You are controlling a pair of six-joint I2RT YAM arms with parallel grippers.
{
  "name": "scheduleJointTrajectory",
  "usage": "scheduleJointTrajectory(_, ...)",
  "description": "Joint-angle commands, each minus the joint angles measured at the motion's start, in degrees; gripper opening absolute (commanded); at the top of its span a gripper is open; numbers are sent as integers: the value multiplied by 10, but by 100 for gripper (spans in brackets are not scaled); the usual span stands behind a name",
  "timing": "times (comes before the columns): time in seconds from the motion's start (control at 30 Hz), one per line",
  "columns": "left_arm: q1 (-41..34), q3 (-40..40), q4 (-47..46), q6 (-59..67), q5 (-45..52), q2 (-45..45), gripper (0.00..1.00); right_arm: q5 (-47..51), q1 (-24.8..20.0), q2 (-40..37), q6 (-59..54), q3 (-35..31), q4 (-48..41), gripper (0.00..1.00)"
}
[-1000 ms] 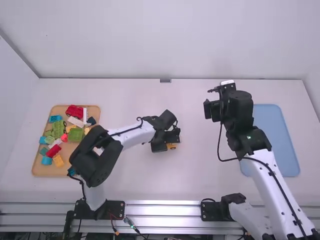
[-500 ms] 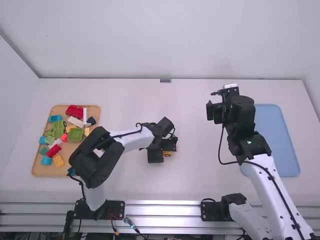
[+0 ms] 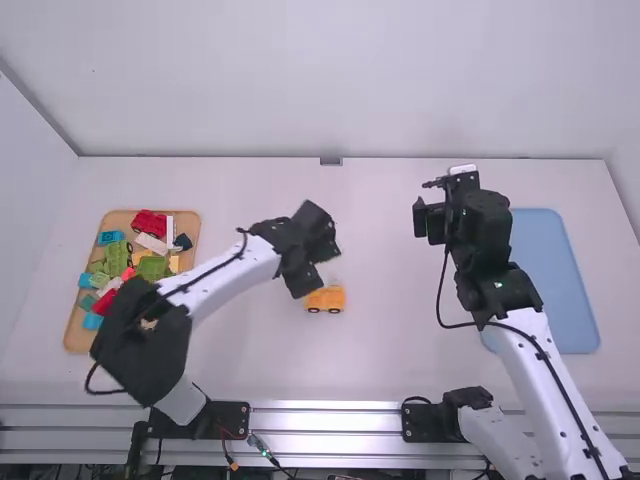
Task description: Assemble lego blocks to make yellow taxi
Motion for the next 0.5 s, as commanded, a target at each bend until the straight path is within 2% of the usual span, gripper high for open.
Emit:
scheduleJointTrajectory(0.0,65,8,-5,-109,-11,-54,99,1,0,1,3,-3,6,99)
scheduleJointTrajectory(0.1,124,8,-5,-185,-10,-76,99,1,0,7,3,-3,13,99)
scheduleJointTrajectory(0.23,254,8,-18,-320,-10,-87,99,1,0,29,18,-3,38,99)
scheduleJointTrajectory(0.4,353,8,-34,-352,22,-65,99,-2,0,49,18,-3,54,99)
scheduleJointTrajectory(0.47,385,8,-33,-345,45,-49,94,-2,0,55,18,-3,59,99)
